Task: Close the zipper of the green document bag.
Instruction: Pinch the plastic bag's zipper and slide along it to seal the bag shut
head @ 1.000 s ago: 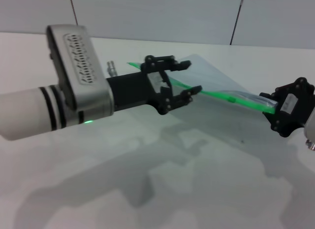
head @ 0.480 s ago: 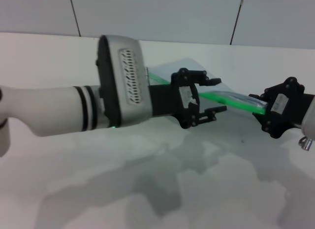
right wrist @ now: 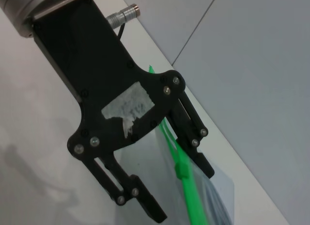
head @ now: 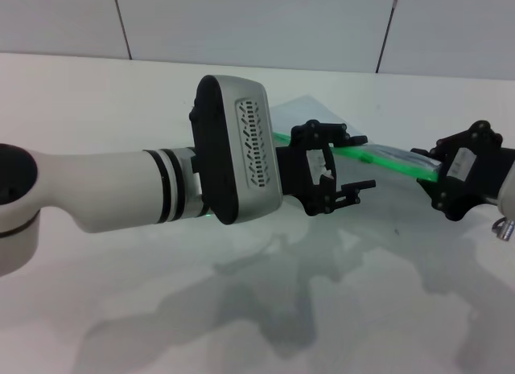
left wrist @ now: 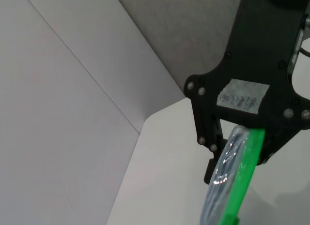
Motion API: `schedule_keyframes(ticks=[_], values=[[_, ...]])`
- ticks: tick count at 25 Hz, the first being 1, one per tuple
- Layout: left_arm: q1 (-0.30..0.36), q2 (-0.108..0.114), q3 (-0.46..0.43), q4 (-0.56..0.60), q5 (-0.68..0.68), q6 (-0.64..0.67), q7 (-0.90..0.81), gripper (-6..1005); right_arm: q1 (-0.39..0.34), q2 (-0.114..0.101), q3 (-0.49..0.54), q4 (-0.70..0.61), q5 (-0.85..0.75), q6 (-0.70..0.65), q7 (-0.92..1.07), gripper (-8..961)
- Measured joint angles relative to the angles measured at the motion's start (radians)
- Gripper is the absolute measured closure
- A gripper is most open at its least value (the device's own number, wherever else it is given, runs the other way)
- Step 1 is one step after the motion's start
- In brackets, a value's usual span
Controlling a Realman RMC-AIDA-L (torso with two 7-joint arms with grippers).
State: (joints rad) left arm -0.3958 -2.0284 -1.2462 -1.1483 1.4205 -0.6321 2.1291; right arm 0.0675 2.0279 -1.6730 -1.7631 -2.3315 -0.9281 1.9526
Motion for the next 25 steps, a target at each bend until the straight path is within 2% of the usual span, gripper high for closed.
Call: schedule_keyframes(ticks=[8,12,16,20,25], values=[[-0.003,-0.002,0.021,-0.019,-0.023,0.024,-0.011,480,0.006,0.0,0.021,0.014,-0.002,0.004,-0.004,893],[0.013,-0.003,0.059,-0.05,-0.026,0.089,-0.014,545,0.006,0.0,0.025,0.014,-0.001,0.004,-0.004,893],[0.022,-0.002,0.111,-0.07,-0.026,0.176,-0.014,550,0.006,0.0,0.026,0.014,0.0,0.005,-0.005,892],[0.021,0.0,0.126,-0.075,-0.026,0.194,-0.008,555,0.006,0.0,0.026,0.015,0.008,0.005,-0.006,892],[0.025,0.0,0.129,-0.089,-0.026,0.188,-0.002,637,0.008,0.0,0.026,0.022,0.009,0.006,-0.007,892]])
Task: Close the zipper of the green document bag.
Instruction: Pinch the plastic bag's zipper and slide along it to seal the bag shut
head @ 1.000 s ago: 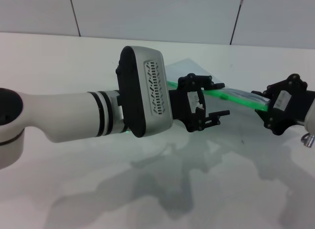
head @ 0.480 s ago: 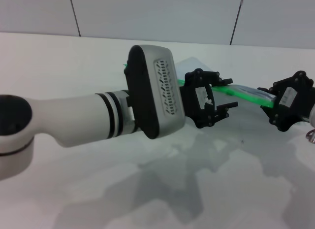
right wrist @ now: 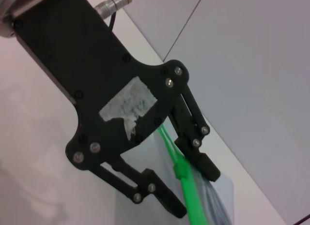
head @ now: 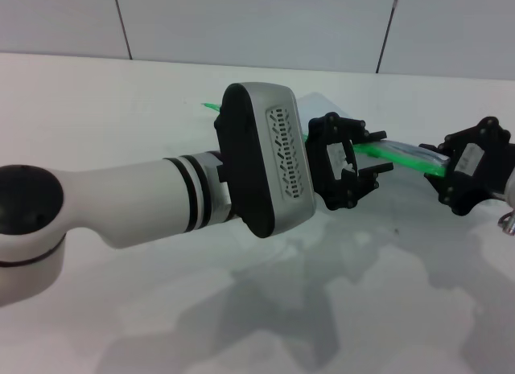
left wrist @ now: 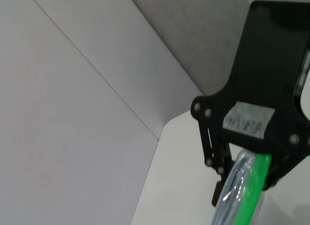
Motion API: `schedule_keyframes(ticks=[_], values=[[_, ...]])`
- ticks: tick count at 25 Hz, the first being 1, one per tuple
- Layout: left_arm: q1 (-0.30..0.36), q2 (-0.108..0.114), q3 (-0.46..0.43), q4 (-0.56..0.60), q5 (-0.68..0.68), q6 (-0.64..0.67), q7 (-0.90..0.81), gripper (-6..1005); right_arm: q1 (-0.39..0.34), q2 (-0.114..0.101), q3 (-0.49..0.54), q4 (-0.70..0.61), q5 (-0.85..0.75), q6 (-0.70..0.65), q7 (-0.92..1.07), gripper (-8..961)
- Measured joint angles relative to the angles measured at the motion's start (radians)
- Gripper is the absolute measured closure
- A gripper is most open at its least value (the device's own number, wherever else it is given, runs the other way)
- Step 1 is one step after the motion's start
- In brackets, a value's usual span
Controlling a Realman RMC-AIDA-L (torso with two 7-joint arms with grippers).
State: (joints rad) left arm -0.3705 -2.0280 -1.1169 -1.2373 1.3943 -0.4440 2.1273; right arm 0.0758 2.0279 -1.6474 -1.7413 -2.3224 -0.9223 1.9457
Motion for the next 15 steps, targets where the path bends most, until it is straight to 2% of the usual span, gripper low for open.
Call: schedule_keyframes(ticks=[15], values=[[0.003,0.0,0.009,-0.004,0.0,0.008,0.003,704,0.012,0.0,-0.004,0.02,0.0,0.0,-0.001,893]])
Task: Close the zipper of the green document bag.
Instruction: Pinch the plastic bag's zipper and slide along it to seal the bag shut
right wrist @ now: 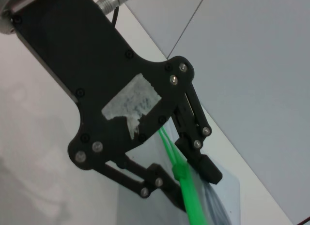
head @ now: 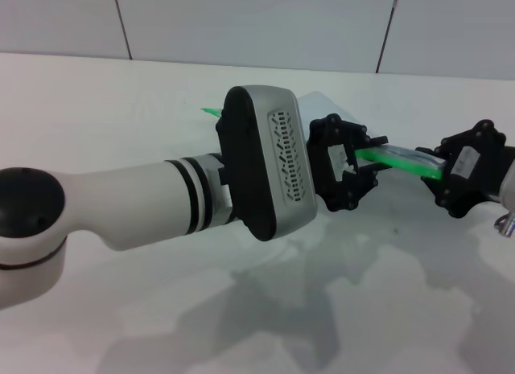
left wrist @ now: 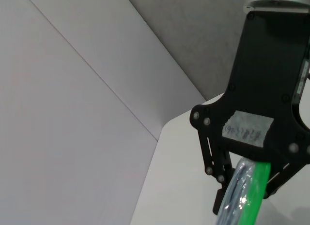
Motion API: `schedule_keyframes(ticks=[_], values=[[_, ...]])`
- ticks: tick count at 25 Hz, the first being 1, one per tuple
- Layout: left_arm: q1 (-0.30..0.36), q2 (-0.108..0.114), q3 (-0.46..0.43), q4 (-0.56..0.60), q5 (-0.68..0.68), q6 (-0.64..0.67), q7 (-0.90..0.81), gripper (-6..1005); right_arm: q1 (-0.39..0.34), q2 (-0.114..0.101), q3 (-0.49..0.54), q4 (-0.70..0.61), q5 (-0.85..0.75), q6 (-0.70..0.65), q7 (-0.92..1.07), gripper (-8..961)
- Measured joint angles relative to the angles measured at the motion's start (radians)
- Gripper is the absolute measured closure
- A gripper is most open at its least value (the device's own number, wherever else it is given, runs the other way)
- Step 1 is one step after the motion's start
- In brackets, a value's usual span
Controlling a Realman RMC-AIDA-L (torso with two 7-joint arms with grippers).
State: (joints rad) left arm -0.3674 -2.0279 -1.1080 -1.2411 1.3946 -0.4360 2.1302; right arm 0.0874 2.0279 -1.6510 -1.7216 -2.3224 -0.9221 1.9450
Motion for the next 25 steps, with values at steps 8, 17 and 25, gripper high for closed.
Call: schedule_keyframes(ticks=[8,17,25], values=[[-0.002,0.0,0.002,0.018,0.005,0.002,0.001,803,0.01,0.0,0.001,0.012,0.0,0.0,0.0,892],[0.006,0.0,0.003,0.017,0.003,0.002,0.001,882,0.011,0.001,0.002,0.016,0.0,-0.001,0.001,891],[0.029,-0.001,0.005,-0.011,0.004,0.002,0.001,904,0.013,-0.001,0.011,0.024,0.0,0.002,0.002,892]])
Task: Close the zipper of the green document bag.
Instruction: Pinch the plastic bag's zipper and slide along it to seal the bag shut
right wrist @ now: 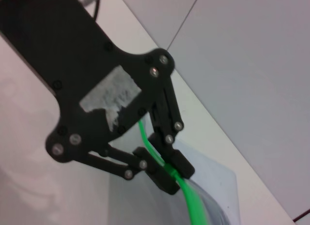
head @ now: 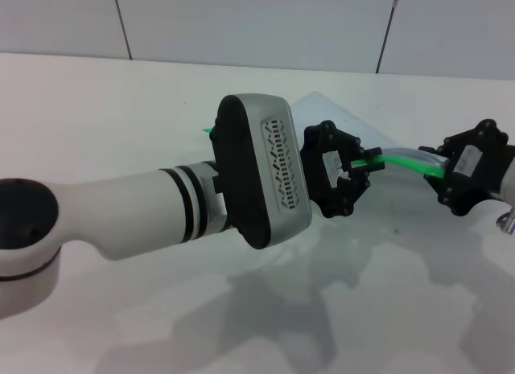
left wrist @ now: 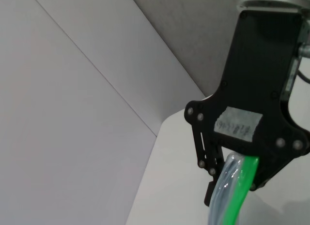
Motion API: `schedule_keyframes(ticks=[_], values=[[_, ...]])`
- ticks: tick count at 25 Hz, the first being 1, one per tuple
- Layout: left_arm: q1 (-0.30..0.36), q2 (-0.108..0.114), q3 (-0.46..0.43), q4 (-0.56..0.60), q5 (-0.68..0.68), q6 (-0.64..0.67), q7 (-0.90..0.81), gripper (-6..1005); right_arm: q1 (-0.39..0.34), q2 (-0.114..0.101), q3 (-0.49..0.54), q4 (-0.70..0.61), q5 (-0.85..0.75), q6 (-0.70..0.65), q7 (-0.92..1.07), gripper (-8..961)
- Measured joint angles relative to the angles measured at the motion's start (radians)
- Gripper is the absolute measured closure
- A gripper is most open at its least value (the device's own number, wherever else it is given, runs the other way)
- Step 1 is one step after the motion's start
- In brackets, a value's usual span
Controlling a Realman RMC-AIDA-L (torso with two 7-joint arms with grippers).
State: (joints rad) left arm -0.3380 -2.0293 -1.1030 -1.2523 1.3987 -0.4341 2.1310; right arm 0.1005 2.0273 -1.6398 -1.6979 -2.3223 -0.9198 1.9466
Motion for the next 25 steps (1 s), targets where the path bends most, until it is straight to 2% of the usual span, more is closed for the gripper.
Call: schedule_keyframes(ticks=[8,25], values=[[0.02,0.0,0.0,-0.023,-0.001,0.001,0.001,907,0.012,-0.001,0.009,0.015,0.0,0.0,0.0,892],[0.015,0.002,0.014,-0.019,0.004,0.053,0.001,916,0.013,0.002,0.007,0.005,0.0,-0.006,0.004,895]])
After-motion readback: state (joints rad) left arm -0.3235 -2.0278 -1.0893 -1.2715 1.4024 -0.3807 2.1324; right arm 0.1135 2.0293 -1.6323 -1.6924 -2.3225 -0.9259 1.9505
